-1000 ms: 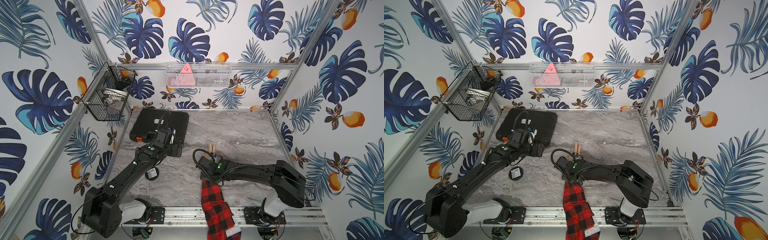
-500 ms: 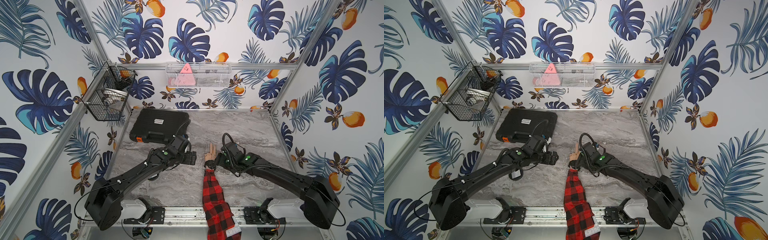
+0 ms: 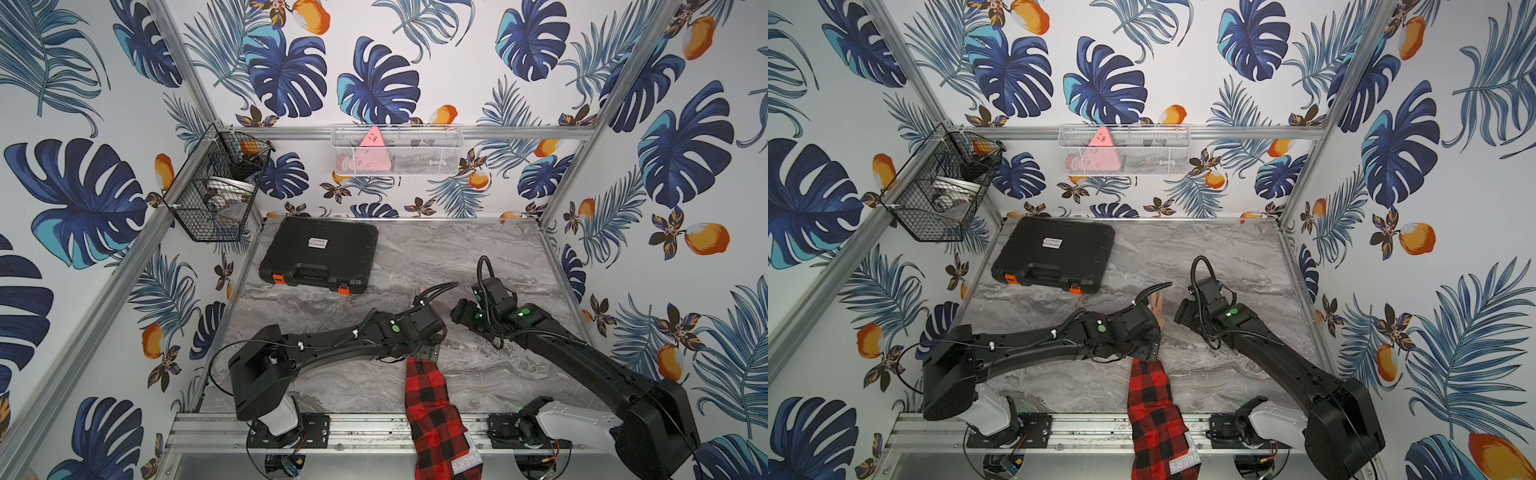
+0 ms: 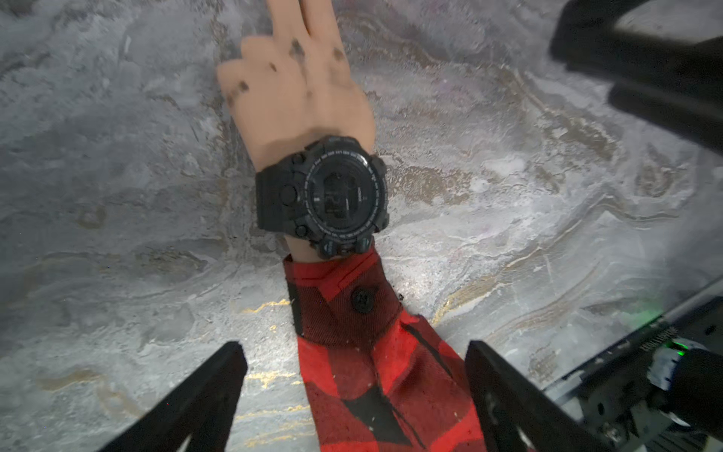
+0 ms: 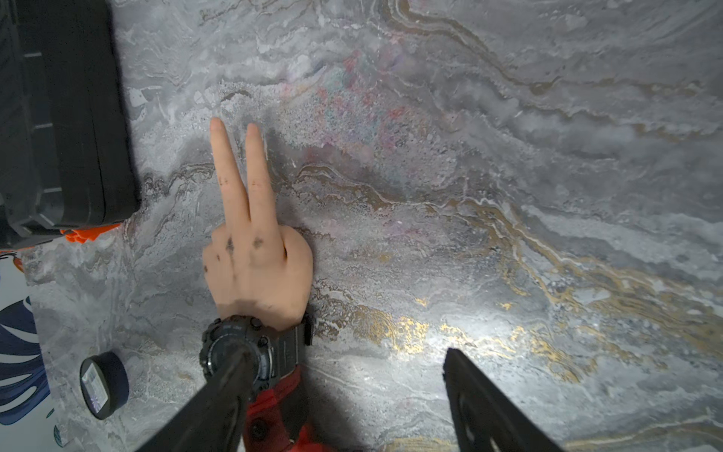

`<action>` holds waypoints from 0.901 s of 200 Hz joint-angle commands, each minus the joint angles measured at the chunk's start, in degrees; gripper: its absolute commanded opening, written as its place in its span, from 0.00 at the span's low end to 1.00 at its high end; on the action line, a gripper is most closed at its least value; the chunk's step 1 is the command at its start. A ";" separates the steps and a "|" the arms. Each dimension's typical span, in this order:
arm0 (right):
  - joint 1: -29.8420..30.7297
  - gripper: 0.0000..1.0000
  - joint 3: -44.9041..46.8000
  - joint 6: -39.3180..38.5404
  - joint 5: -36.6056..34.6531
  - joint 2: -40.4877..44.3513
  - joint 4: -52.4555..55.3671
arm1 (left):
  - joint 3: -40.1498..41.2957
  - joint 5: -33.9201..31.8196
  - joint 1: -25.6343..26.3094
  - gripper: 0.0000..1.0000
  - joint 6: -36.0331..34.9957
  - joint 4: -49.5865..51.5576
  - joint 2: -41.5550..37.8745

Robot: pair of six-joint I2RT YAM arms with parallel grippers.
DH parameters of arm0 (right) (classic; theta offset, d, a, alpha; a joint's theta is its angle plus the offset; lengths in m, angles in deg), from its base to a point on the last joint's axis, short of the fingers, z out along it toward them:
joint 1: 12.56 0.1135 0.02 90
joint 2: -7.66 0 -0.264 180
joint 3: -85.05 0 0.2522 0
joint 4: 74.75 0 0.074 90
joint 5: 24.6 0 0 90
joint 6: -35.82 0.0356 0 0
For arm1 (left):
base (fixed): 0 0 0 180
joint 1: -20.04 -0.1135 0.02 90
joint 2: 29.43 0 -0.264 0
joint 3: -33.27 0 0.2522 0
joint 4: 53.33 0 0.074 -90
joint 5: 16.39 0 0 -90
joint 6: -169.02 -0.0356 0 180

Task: Take off the watch
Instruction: Adjust the hand at the center of the board.

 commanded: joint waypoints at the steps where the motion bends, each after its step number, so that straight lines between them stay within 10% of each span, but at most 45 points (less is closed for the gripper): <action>1: -0.38 0.80 0.53 -0.82 1.24 0.55 1.27 | -1.95 -4.39 1.59 0.95 4.60 2.81 3.28; 180: -1.06 0.81 0.19 -1.05 4.14 0.30 2.24 | 1.97 -3.14 0.84 0.62 2.40 -7.29 9.89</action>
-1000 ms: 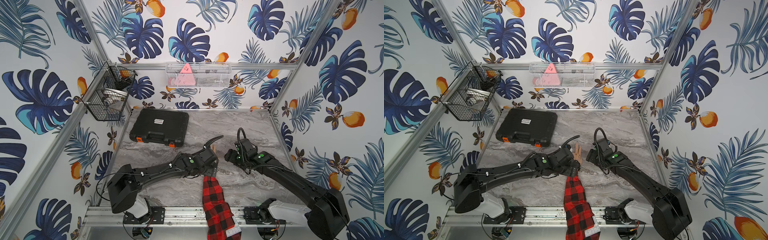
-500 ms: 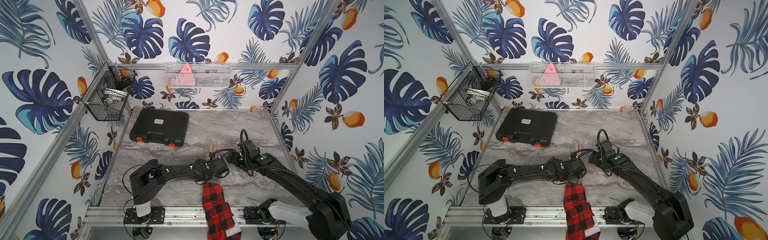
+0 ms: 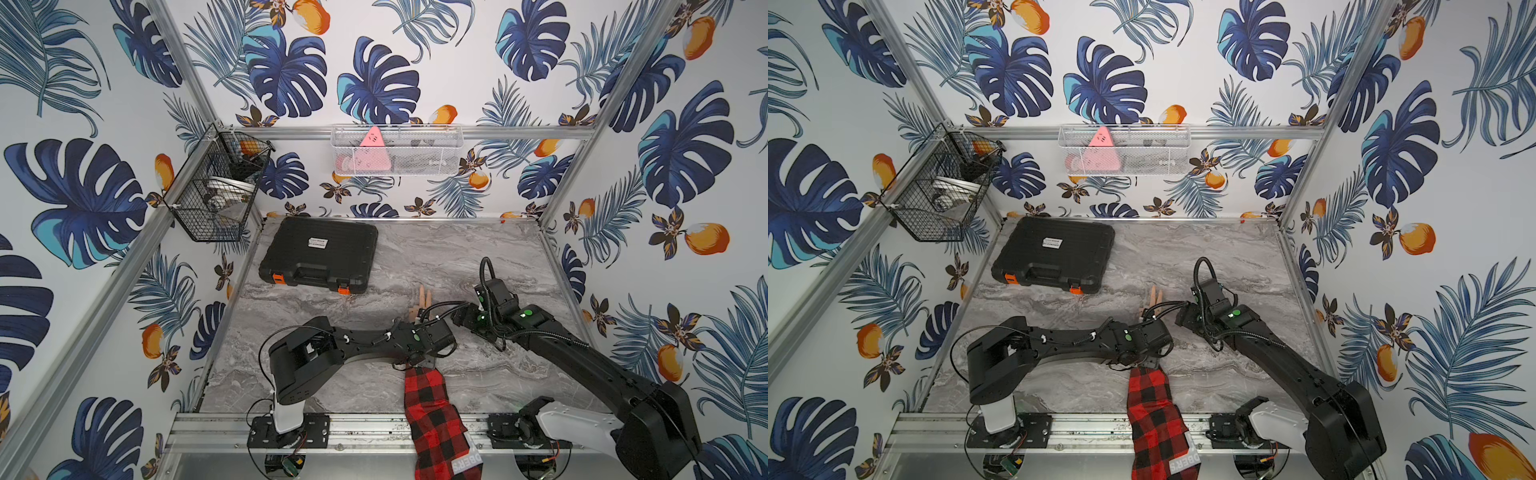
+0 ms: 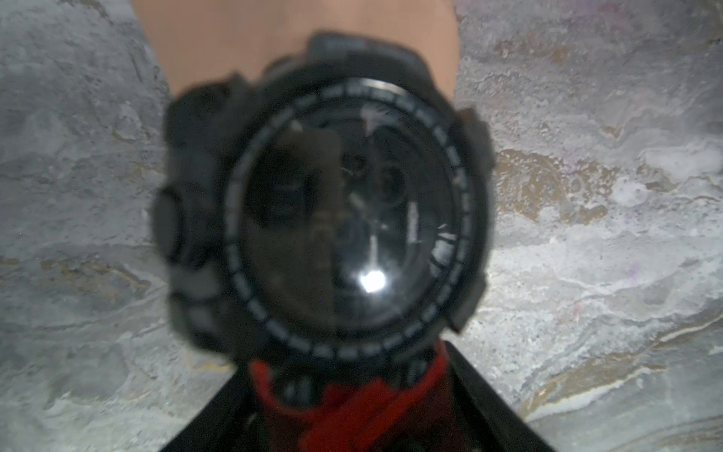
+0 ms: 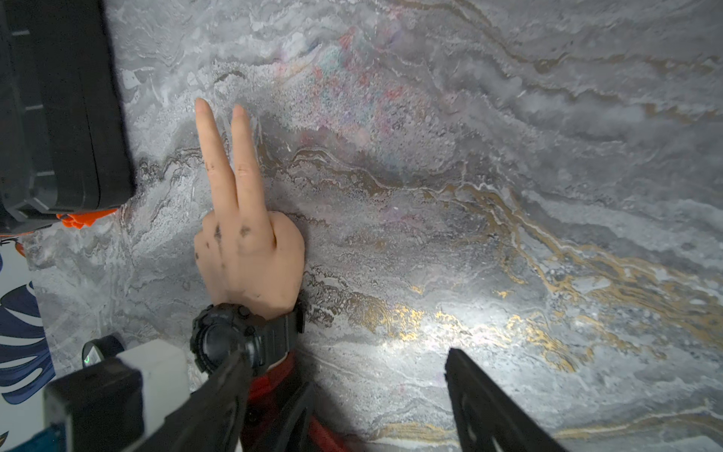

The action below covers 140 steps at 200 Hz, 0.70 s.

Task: Take off the watch
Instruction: Adjust the hand at the center of the board.

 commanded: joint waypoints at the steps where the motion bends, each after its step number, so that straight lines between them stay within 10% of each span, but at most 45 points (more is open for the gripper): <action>1: -0.08 0.81 -0.47 0.30 1.16 -0.14 1.28 | 1.29 0.35 -0.19 0.61 -1.06 -2.56 -1.20; 140: -0.06 0.94 8.25 3.33 15.63 3.61 -21.29 | 12.72 10.42 -0.22 0.26 -7.76 -24.51 -13.61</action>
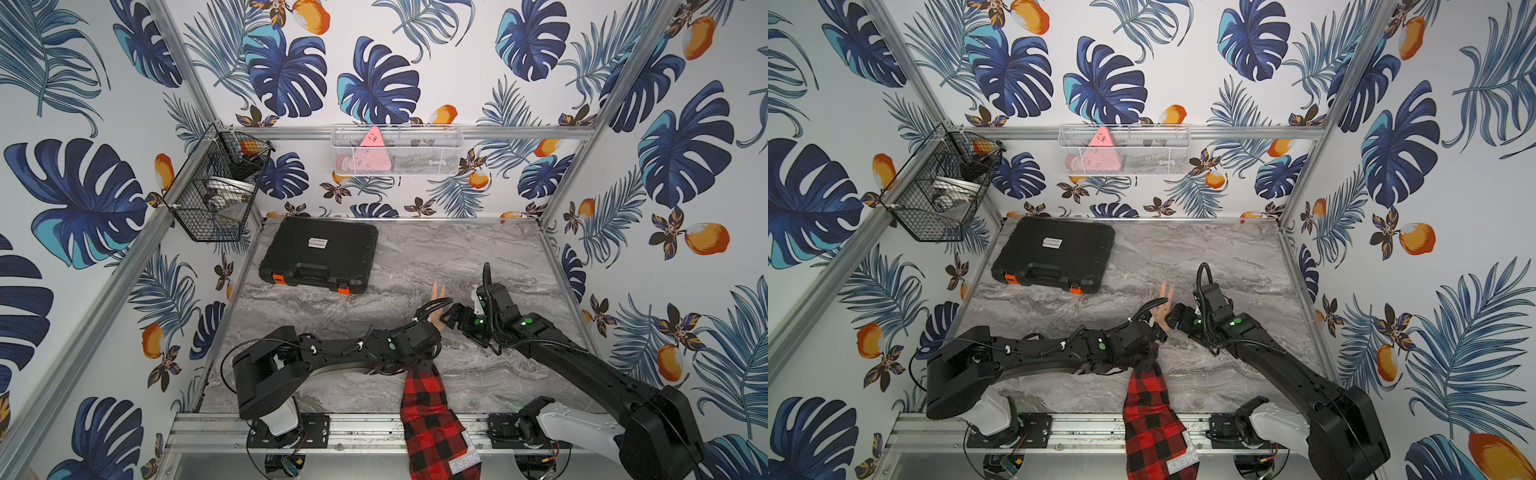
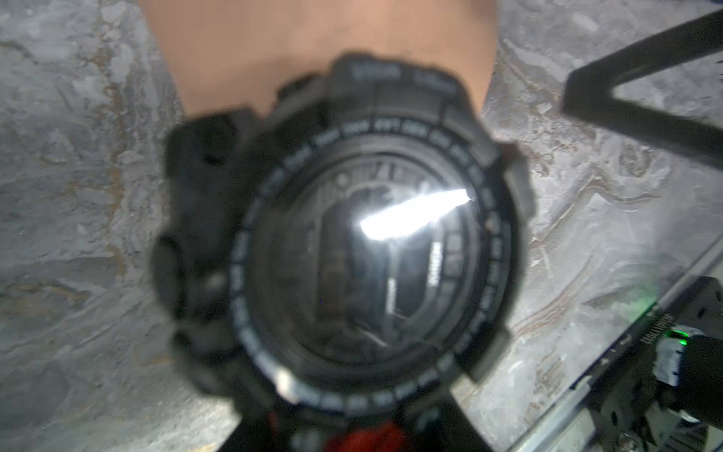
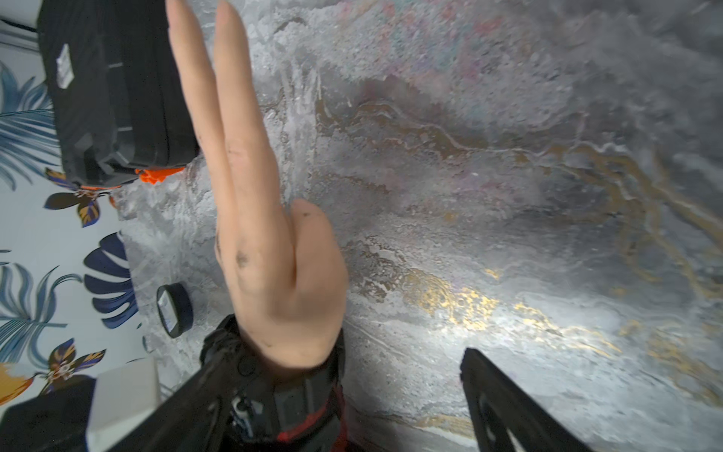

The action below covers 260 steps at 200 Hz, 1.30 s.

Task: Take off the watch
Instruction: Adjust the hand at the center of the board.

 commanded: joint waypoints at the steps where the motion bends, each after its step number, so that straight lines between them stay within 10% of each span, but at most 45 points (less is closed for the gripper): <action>1: -0.02 0.94 1.90 1.63 4.04 0.82 -10.31 | 0.29 2.56 0.01 0.26 -2.11 -7.30 -1.28; 82: -0.10 0.86 2.25 -0.70 10.39 -1.95 -19.64 | 3.04 6.94 0.03 0.18 -3.52 -12.80 -4.97; 182: -0.15 0.49 1.39 -0.56 10.79 -4.01 -18.73 | 2.55 5.29 0.03 0.18 -3.74 -10.85 -6.35; 260: 0.15 0.28 -6.19 -1.87 1.45 -7.82 -2.61 | 0.32 -0.88 0.03 0.74 -4.04 -0.91 -9.24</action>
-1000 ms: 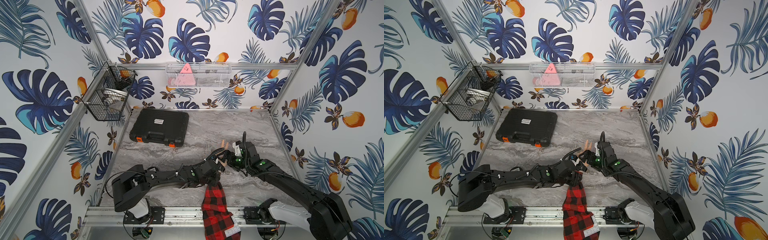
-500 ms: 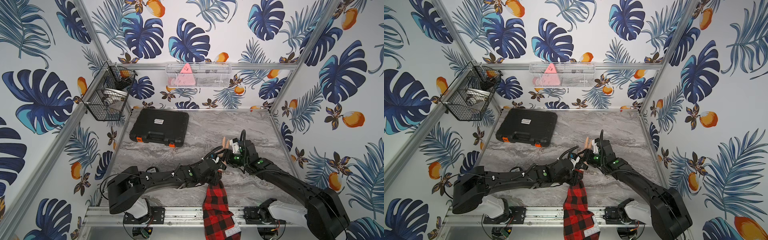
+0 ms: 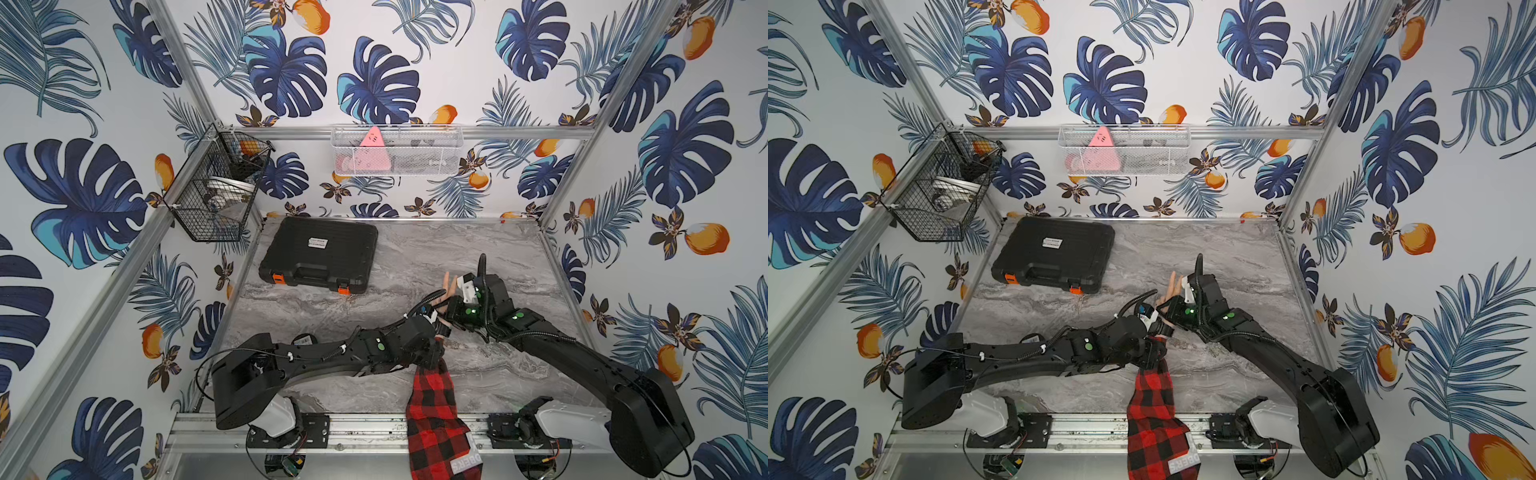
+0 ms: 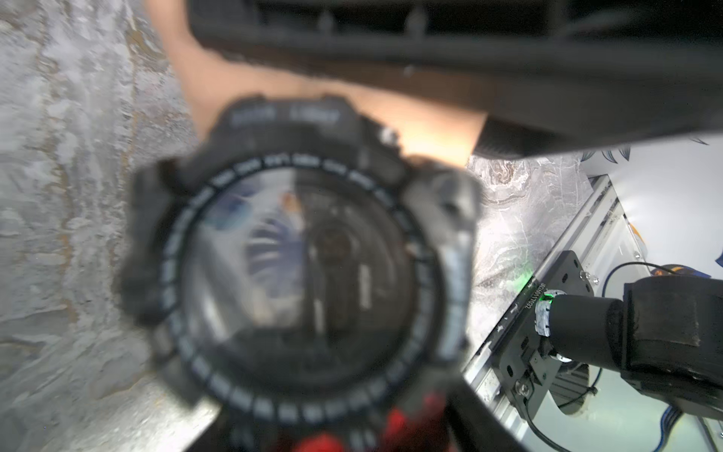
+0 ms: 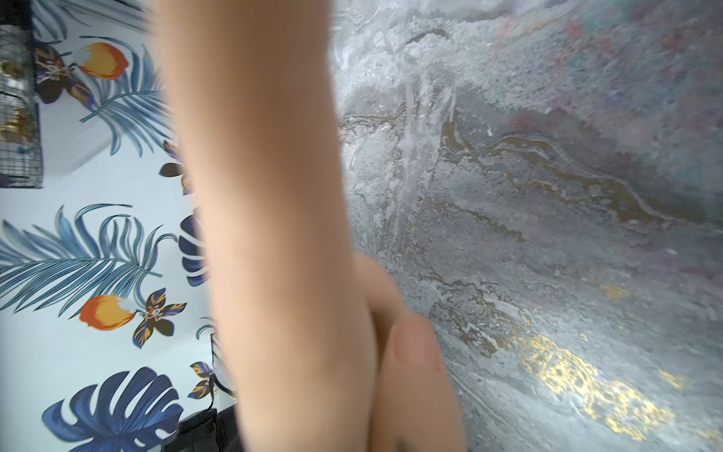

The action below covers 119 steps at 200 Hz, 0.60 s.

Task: Take off the watch
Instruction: Adjust the hand at the center of the board.

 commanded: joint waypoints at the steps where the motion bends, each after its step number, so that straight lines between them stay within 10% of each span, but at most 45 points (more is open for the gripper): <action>1: 0.07 0.28 -2.80 -0.52 -5.05 -1.44 7.85 | -1.14 -3.94 0.01 0.74 -0.98 3.20 -2.06; 58: 4.62 0.27 -11.22 0.95 -19.06 -7.59 21.90 | -4.61 -8.76 -1.46 0.81 -6.63 14.38 -6.96; 119: 12.04 0.31 -21.18 1.90 -36.29 -19.48 35.69 | -7.67 -4.05 -14.56 0.81 -15.75 25.76 -12.16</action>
